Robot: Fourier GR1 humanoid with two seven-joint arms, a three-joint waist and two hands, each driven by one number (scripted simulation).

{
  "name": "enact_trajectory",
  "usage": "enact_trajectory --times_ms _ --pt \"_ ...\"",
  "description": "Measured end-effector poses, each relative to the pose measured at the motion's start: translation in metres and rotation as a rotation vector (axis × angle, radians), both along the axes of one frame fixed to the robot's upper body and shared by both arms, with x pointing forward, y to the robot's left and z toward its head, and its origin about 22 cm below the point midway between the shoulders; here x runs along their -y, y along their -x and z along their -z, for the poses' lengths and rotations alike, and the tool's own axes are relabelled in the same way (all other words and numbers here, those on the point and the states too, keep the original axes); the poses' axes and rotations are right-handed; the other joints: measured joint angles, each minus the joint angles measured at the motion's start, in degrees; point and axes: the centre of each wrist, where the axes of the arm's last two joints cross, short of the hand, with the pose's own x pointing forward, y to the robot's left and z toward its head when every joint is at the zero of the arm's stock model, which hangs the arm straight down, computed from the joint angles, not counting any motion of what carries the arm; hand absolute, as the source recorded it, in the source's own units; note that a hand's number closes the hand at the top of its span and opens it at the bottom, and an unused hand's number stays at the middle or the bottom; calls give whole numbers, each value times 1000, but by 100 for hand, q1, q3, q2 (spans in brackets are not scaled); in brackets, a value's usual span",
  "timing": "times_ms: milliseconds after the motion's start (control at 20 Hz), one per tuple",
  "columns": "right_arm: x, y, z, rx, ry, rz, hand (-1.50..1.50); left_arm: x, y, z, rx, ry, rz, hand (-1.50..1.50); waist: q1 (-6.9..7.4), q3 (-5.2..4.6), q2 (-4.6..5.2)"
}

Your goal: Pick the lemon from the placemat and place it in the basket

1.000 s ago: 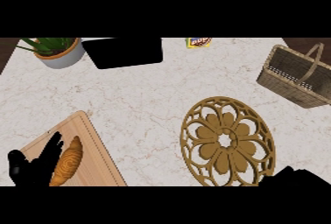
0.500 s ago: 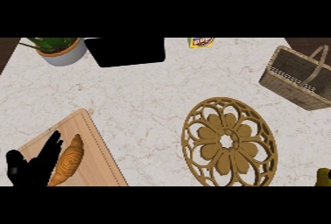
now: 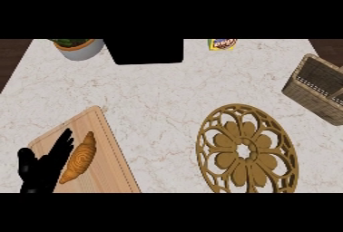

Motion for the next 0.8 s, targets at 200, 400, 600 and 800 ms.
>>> enact_trajectory --times_ms 200,400,600,800 --pt "42 1 -36 -13 10 36 150 5 -12 -1 -7 9 28 0 198 7 24" --pt "71 -3 -47 -27 14 56 150 14 -22 -1 -11 4 64 0 377 15 44" --pt "82 -14 -39 -69 1 63 150 20 -27 -2 -9 0 84 0 485 13 52" --pt "94 -26 -19 -144 -66 65 150 25 -29 0 0 -4 93 0 525 17 52"
